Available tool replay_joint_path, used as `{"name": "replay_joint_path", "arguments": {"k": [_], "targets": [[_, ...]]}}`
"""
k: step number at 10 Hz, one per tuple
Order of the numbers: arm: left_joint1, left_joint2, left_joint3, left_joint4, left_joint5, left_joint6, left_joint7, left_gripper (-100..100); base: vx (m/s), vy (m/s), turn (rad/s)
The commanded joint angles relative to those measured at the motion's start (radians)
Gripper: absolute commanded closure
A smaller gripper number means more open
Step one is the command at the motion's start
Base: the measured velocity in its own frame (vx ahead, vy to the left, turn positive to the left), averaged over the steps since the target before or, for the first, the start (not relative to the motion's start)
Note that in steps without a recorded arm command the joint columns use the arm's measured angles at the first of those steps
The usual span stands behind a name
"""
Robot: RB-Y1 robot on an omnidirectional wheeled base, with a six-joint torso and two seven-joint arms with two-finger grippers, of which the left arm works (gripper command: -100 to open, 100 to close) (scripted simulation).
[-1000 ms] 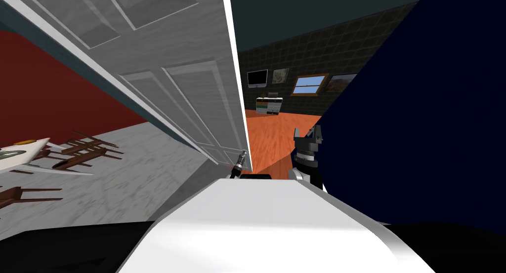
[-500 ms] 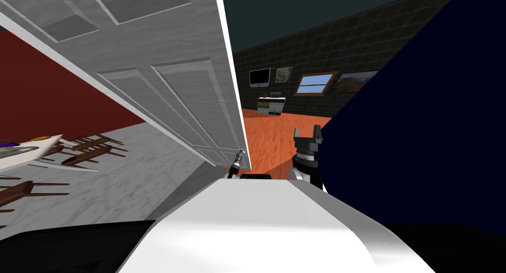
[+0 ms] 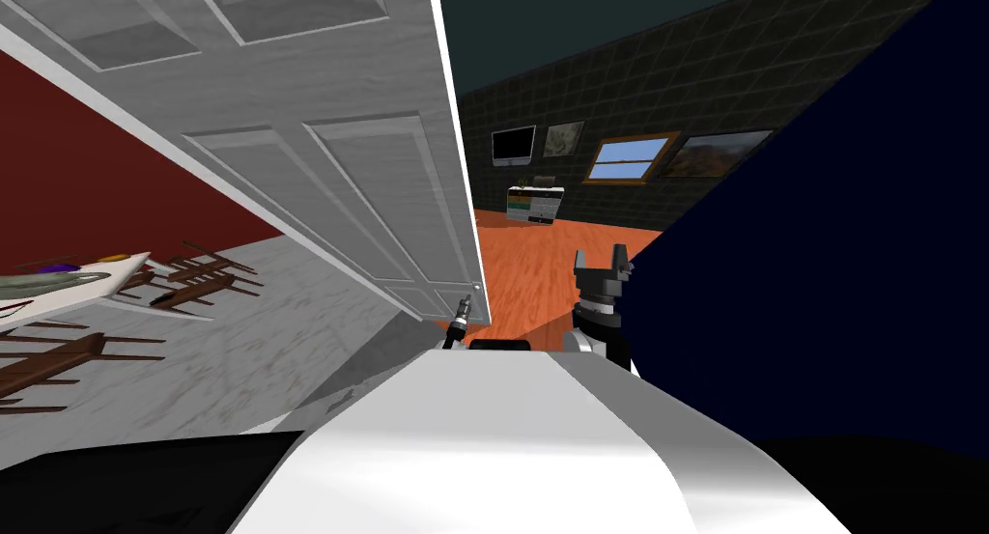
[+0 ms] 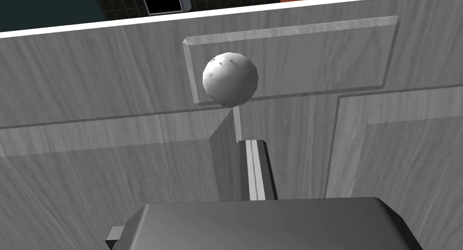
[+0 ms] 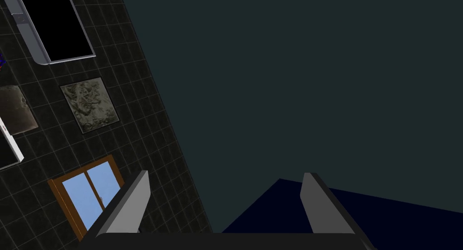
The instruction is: Push the door open
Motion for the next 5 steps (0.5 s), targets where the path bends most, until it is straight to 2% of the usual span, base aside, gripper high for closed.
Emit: {"name": "replay_joint_path", "arguments": {"k": [1,4,5], "targets": [[0.005,-0.002,-0.002,-0.008,0.001,0.004,0.003,-100,-0.237,0.003,0.034],[0.016,-0.015,-0.009,-0.029,0.004,0.014,0.009,-100,-0.259,-0.039,0.048],[0.017,-0.012,-0.008,-0.030,0.003,0.013,0.007,-100,-0.117,-0.026,0.008]]}}
